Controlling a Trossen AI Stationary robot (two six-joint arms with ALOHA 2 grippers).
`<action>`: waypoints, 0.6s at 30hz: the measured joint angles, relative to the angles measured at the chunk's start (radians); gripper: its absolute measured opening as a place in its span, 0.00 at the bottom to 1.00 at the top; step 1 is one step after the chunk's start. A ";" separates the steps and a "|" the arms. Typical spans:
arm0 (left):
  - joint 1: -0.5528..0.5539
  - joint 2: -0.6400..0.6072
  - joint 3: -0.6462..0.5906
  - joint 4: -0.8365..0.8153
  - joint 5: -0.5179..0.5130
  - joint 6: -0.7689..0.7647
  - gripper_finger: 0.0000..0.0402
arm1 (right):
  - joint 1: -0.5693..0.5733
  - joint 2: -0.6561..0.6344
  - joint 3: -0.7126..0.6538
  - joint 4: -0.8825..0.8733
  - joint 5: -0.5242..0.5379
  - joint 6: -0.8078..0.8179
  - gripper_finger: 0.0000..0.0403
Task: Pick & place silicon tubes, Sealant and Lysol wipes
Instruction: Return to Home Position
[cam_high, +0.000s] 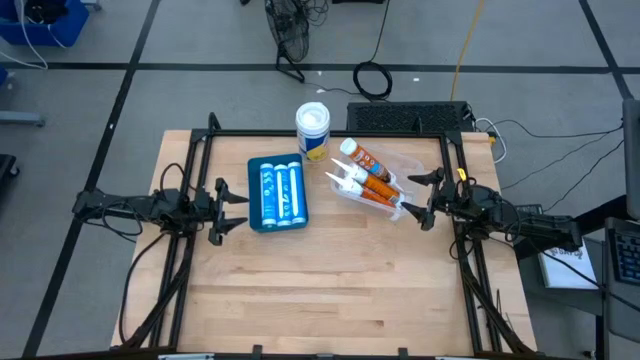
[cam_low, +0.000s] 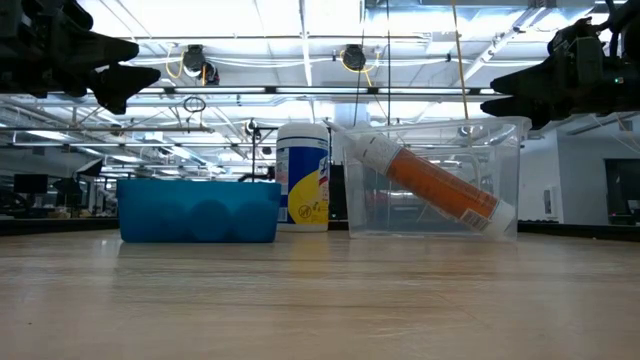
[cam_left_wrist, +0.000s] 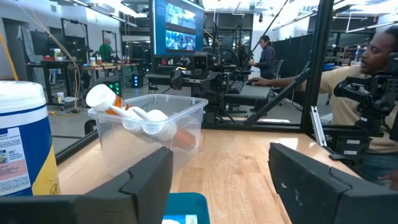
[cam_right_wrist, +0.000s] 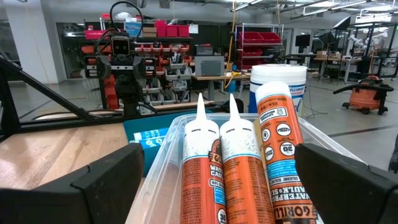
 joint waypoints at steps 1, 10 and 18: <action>0.000 0.000 0.000 0.000 0.000 0.000 0.64 | 0.000 0.000 0.000 0.000 0.000 0.000 0.97; 0.000 0.000 0.000 0.000 0.000 0.000 0.65 | 0.000 0.000 0.000 0.000 0.000 0.000 0.97; 0.000 0.000 0.000 0.000 0.000 0.000 0.66 | 0.000 0.000 0.000 0.000 0.000 0.000 0.97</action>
